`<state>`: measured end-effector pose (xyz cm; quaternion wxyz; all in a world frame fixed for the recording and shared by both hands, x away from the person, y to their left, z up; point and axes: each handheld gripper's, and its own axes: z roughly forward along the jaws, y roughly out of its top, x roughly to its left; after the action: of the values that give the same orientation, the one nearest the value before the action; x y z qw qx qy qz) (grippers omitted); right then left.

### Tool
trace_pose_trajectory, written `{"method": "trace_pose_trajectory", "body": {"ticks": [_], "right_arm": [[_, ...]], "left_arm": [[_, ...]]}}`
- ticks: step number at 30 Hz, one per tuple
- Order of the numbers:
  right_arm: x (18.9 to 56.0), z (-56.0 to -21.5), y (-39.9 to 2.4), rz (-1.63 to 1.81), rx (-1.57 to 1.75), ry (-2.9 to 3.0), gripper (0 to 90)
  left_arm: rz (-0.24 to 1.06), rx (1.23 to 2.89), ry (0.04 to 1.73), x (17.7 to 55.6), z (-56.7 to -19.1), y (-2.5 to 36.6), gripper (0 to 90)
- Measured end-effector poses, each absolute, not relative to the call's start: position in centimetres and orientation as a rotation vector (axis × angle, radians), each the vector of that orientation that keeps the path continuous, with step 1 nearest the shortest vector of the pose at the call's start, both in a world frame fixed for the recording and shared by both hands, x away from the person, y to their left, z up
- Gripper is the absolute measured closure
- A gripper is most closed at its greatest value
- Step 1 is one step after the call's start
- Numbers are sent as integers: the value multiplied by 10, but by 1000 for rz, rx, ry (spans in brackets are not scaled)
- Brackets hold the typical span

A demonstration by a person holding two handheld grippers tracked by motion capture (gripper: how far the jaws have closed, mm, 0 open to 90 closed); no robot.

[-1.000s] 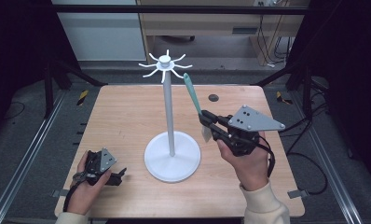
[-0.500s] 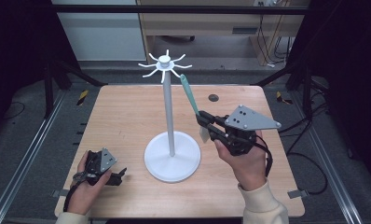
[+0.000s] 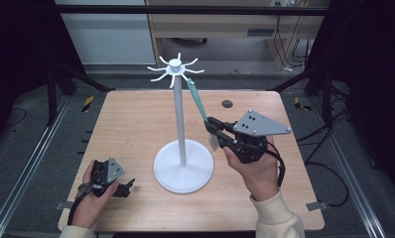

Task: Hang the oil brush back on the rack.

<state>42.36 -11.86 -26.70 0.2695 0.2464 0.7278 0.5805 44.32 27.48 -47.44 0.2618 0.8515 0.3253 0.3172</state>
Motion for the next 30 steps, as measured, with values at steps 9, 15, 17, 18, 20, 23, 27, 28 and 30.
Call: {"method": "trace_pose_trajectory", "body": {"ticks": [9, 15, 17, 18, 20, 23, 27, 28, 30], "right_arm": [[430, -269, -112, 1569, 680, 1961, 825], [433, -271, -109, 1575, 684, 1957, 825], [433, -271, -109, 1577, 686, 1958, 825], [433, -272, -108, 1579, 688, 1956, 825], [434, -272, -108, 1581, 687, 1957, 825], [435, -273, -107, 1590, 685, 1958, 824], [436, -274, -106, 1603, 683, 1954, 823], [436, -275, -106, 1604, 684, 1952, 823], [436, -275, -105, 1603, 685, 1953, 823]], "left_arm": [[857, 2305, 881, 443, -475, 275, 28], [859, 2303, 882, 443, -475, 275, 28], [858, 2304, 882, 443, -475, 275, 28], [859, 2304, 881, 443, -475, 275, 28], [858, 2305, 879, 443, -474, 275, 28], [859, 2303, 882, 443, -474, 275, 28], [858, 2306, 879, 443, -475, 275, 28], [858, 2307, 878, 443, -475, 275, 28], [857, 2306, 878, 443, -475, 274, 28]]}}
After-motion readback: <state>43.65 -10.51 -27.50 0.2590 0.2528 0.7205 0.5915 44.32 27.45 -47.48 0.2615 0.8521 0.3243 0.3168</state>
